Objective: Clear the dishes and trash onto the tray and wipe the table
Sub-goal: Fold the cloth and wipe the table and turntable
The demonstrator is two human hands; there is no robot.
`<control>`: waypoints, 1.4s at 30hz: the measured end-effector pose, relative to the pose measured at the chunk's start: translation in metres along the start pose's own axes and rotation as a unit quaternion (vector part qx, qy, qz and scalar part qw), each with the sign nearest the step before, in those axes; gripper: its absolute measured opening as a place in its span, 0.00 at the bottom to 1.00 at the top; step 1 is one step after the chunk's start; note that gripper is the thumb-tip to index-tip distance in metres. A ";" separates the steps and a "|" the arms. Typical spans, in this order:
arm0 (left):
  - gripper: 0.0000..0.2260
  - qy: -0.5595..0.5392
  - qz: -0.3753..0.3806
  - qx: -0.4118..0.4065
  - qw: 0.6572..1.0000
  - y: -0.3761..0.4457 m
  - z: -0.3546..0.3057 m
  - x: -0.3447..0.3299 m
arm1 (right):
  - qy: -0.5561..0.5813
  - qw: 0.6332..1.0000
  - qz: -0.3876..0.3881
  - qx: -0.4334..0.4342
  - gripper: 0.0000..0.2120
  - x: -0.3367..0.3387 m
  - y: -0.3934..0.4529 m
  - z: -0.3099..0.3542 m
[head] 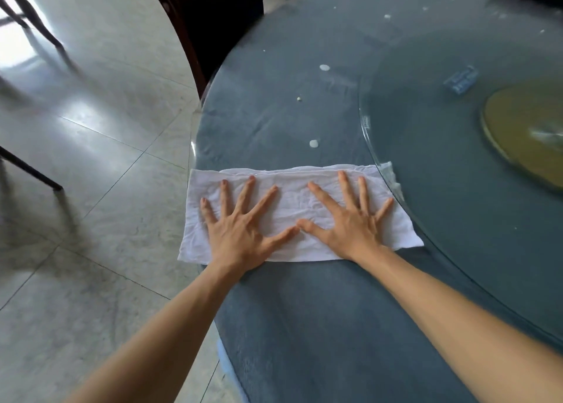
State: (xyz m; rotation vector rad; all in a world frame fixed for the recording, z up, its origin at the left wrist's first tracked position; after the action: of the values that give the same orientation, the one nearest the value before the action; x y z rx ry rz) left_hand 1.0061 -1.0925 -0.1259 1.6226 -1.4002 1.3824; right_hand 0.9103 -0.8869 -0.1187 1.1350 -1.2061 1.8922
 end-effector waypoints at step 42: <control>0.41 0.019 0.068 -0.196 0.978 0.434 0.016 0.100 | 0.068 0.979 -0.056 -0.186 0.40 0.130 0.323 0.028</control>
State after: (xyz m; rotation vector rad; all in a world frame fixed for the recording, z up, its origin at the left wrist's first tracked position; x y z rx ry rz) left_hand 0.5939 -1.2616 -0.1194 1.2593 -1.6637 1.1134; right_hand 0.5934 -1.0336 -0.1216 0.8378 -1.3209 1.5503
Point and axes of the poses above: each hand's wrist, its own y-axis towards the middle knuckle, its own x-axis out of the back of the hand, z = x × y, the point moved 5 cm from there along y, towards the middle knuckle, and after that the axes turned 11 degrees about z, right-handed, at the moved point
